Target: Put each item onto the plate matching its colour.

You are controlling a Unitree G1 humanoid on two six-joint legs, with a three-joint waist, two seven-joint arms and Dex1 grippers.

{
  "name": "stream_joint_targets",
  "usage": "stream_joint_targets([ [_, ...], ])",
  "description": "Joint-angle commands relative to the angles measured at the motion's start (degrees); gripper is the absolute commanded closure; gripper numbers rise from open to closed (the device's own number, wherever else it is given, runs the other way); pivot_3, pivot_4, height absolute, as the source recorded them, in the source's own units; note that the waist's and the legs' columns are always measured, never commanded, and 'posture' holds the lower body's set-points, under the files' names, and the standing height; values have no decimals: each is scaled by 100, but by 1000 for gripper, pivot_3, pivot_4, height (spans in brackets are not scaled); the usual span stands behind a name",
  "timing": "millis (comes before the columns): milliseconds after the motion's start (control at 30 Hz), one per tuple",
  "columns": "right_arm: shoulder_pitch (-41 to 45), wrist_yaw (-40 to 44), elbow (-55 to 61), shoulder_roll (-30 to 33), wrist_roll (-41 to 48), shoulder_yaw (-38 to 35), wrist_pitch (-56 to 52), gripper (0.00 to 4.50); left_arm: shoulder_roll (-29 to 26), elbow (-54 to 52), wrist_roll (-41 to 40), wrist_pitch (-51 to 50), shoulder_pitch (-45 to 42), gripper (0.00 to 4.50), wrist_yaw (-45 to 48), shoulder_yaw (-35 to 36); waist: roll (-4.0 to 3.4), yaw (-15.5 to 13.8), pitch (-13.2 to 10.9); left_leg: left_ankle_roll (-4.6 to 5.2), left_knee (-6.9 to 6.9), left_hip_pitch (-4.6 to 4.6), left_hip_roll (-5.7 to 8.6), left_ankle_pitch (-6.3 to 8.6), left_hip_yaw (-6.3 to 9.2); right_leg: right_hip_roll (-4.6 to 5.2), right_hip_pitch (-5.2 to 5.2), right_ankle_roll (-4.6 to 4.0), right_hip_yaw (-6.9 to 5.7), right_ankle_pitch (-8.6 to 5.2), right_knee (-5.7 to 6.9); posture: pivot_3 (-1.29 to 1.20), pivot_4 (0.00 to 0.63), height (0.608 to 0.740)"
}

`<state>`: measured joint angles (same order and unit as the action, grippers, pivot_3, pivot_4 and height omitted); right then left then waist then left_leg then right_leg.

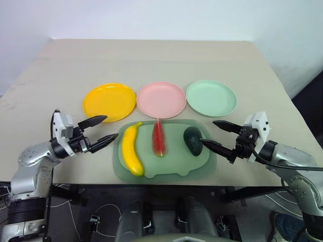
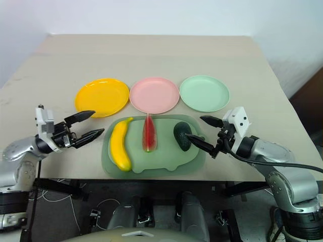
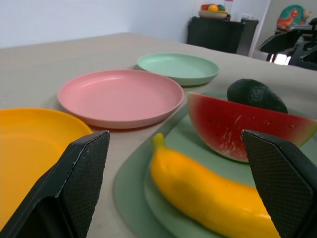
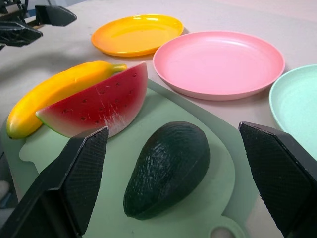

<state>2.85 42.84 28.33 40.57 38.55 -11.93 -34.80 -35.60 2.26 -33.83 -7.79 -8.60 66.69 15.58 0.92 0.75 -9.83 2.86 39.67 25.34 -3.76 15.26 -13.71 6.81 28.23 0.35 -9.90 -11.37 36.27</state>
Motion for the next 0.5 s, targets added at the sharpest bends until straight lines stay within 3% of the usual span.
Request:
stream_joint_targets([
  [33, 12, 18, 134, 71, 84, -162, 8, 0, -10, -187, 64, 138, -25, 44, -49, -12, 0, 1, 0, 0, 0, 0, 0, 0, 0, 0, 0, 0, 0, 0, 0, 0, 150, 696],
  [500, 157, -456, 351, 20, 353, -176, -523, 0, 184, -97, 176, 233, -316, 44, -110, -271, 0, -2, 0, 0, 2, 0, 0, 0, 0, 0, -1, -7, 0, 4, 1, 0, 150, 696],
])
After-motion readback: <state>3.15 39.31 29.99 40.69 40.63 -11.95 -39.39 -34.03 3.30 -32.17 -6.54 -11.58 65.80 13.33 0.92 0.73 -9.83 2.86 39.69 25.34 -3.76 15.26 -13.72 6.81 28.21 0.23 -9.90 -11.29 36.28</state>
